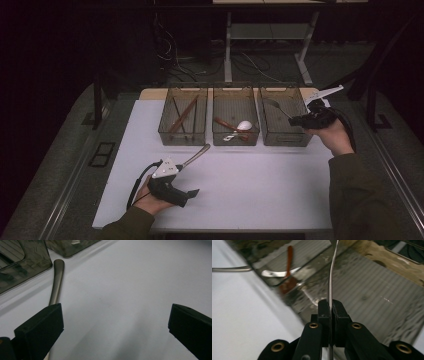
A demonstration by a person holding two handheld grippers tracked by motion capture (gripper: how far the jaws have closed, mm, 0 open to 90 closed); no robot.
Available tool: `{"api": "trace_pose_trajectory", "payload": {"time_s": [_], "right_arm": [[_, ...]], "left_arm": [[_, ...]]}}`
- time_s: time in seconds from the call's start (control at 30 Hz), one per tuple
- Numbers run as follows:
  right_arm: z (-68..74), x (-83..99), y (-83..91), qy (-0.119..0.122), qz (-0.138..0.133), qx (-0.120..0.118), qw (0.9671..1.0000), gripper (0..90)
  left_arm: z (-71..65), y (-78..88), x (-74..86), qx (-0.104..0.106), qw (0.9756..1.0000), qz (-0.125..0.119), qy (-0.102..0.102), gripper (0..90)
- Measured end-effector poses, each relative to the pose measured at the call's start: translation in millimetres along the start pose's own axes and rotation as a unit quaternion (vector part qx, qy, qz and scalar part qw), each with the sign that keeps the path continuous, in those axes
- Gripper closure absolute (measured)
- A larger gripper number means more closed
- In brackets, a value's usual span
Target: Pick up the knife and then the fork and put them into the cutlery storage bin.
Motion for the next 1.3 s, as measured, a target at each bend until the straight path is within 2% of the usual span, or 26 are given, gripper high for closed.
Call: {"api": "trace_pose_trajectory", "payload": {"time_s": [0.17, 0.3, 0.63, 0.73, 0.77, 0.8, 0.87, 1.07, 1.17, 1.3], "right_arm": [[-19.6, -1.8, -7.8, -0.027, 0.002, 0.013, 0.9996, 86.4], [-30.0, -1.6, -15.4, -0.044, 0.003, 0.018, 0.9989, 86.4], [-44.2, 7.9, -32.5, -0.061, 0.03, 0.029, 0.9972, 86.1], [-45.5, 12.3, -37.5, -0.054, 0.047, 0.038, 0.9968, 85.5], [-47.4, 13.7, -38.7, -0.048, 0.051, 0.047, 0.9964, 83.7], [-47.6, 13.5, -38.8, -0.052, 0.047, 0.048, 0.9964, 77.8], [-47.4, 10.8, -36.5, -0.062, 0.029, 0.044, 0.9967, 69.9], [-44.3, 4.8, -24.1, -0.069, -0.012, 0.036, 0.9969, 53.3], [-37.0, 4.0, -15.9, -0.079, -0.029, 0.024, 0.9962, 42.6], [-23.3, 5.6, -4.4, -0.065, -0.046, 0.022, 0.9966, 32.7]], "left_arm": [[-0.5, 0.2, -0.4, 0.003, 1.0, -0.001, -0.003, 0.0], [-1.0, 1.0, -1.5, 0.003, 1.0, -0.004, -0.007, 0.0], [-1.2, 1.1, -1.5, 0.004, 0.9999, -0.005, -0.009, 0.0], [-1.4, 1.2, -1.4, 0.004, 0.9999, -0.004, -0.008, 0.0], [-1.4, 1.1, -1.4, 0.005, 0.9999, -0.004, -0.008, 0.0], [-1.5, 1.1, -1.3, 0.005, 0.9999, -0.004, -0.008, 0.0], [-1.7, 1.1, -1.4, 0.005, 0.9999, -0.004, -0.009, 0.0], [-1.7, 1.0, -1.4, 0.005, 0.9999, -0.003, -0.009, 0.0], [-1.4, 0.7, -1.0, 0.006, 0.9999, -0.002, -0.009, 0.0], [-1.4, 0.7, -1.6, 0.006, 0.9999, -0.002, -0.008, 0.0]]}}
Point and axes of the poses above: each handheld gripper's, and its own axes: y roughly backward along the jaws, x roughly out of its underside, z roughly to its left, the point moved 9 cm from there along -y, roughly forward along the jaws
